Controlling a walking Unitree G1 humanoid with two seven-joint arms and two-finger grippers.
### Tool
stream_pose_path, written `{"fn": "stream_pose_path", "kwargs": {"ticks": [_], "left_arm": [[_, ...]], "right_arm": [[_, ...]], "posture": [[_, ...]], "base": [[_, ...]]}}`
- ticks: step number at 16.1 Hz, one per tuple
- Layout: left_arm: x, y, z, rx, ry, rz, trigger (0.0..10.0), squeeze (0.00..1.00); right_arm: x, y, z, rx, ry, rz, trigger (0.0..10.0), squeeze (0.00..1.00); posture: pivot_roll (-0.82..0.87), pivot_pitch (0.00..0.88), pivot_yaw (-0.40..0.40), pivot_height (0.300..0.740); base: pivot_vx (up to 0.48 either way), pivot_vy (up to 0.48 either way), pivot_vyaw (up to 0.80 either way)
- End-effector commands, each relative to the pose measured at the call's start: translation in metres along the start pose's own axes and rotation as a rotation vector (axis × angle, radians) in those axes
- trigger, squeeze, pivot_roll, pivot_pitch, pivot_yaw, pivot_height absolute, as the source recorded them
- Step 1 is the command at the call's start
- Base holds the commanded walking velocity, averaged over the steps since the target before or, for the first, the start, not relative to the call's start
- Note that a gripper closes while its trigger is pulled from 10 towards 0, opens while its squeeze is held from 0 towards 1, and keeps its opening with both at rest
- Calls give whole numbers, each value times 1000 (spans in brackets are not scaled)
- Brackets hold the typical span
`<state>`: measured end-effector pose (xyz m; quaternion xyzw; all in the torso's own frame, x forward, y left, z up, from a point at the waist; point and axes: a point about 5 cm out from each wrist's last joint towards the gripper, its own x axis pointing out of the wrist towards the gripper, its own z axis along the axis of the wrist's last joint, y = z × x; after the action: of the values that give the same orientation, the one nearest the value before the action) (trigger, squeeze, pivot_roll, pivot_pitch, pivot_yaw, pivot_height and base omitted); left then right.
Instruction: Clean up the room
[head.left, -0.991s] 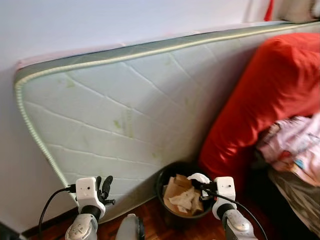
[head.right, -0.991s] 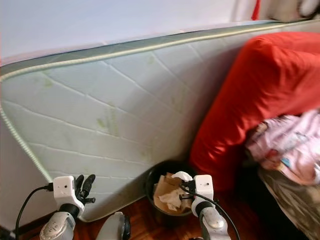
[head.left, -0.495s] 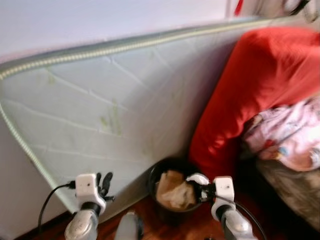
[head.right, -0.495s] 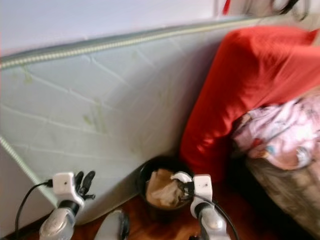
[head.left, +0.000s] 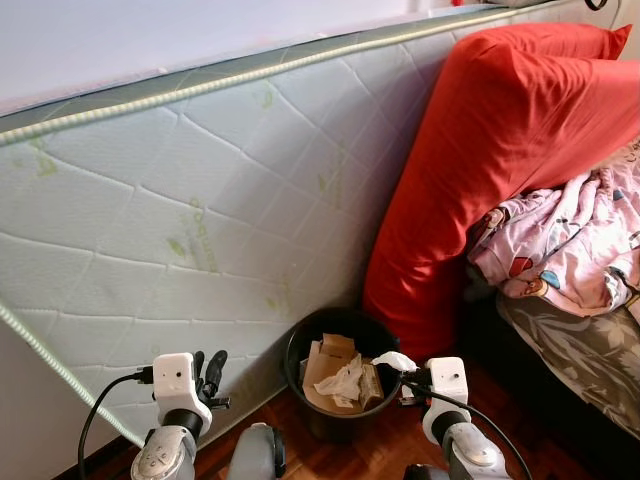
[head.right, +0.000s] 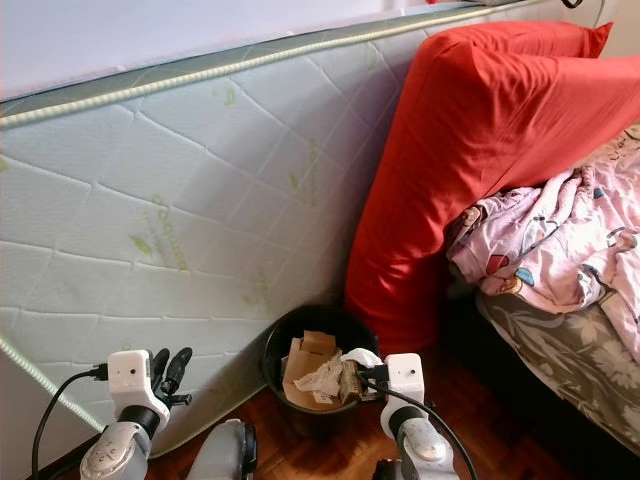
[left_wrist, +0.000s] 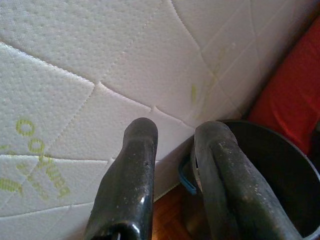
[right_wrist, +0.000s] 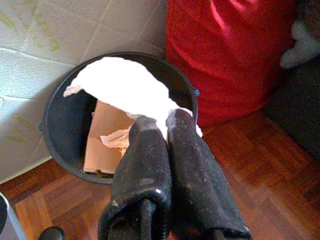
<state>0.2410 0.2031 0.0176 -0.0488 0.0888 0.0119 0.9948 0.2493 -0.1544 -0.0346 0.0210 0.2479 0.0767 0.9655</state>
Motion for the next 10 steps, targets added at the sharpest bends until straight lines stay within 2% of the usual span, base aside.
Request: {"fn": "stream_pose_path", "kwargs": {"ticks": [1, 3, 10], "left_arm": [[2, 1, 1, -6, 2, 5, 10000, 0], [2, 1, 2, -6, 1, 6, 10000, 0], [3, 1, 2, -7, 0, 7, 10000, 0]], "right_arm": [[1, 2, 1, -8, 11, 15, 10000, 0], [1, 3, 0, -8, 14, 22, 10000, 0], [2, 4, 0, -13, 31, 33, 10000, 0]], "posture": [[147, 0, -19, 617], [147, 0, -19, 617], [147, 0, -19, 617]], "base": [[0, 0, 0], [0, 0, 0], [261, 0, 0]]}}
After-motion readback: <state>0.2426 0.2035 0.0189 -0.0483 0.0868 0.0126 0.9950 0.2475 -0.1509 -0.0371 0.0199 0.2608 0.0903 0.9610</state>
